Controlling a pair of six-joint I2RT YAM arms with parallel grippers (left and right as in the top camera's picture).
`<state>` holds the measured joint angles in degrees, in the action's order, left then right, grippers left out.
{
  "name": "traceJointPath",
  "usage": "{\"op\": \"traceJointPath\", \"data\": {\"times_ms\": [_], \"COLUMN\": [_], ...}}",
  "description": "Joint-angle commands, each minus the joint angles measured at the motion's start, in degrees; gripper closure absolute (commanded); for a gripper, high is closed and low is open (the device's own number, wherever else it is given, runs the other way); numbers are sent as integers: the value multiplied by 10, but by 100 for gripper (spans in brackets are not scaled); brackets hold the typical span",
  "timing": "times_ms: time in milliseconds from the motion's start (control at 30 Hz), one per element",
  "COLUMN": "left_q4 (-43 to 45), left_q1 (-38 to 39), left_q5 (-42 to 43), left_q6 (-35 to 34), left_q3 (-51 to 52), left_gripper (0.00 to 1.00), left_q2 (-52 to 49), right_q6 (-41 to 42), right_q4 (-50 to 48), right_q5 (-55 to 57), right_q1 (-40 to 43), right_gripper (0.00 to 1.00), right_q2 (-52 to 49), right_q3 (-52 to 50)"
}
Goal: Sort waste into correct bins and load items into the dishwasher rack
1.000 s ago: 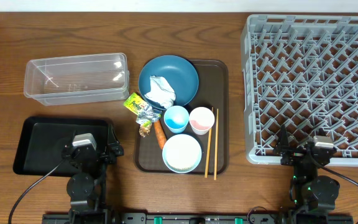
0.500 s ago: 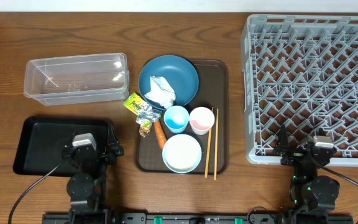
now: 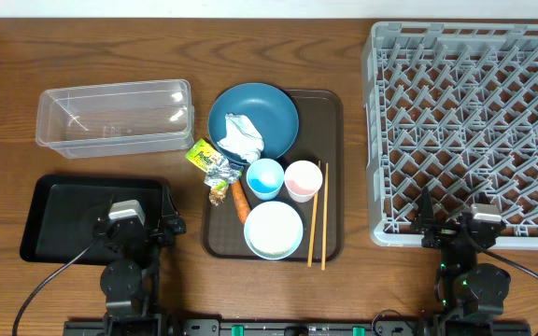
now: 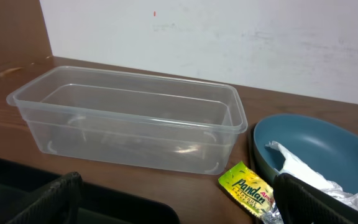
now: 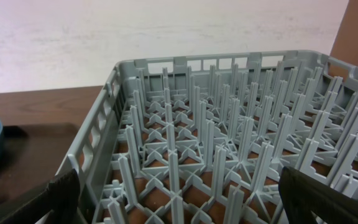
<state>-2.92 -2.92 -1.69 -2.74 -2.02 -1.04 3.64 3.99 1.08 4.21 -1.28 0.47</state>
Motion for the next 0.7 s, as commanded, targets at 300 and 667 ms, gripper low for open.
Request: {"op": "traceJointPath", "data": {"times_ms": [300,667], "left_q4": [-10,-16], "left_q1": [-3,-3], "left_q5": [-3,-3], "left_q6": [2,-10], "left_q3": [18,-3], "left_gripper": [2,2], "left_q2": [-3,-9], "right_q6": [-7,6], "right_q4": [-3,-13], "right_q5": [4,-14], "right_q1": [-1,-1], "right_gripper": [1,1], "right_q2": [-1,-2], "right_q3": [-2,18]}}
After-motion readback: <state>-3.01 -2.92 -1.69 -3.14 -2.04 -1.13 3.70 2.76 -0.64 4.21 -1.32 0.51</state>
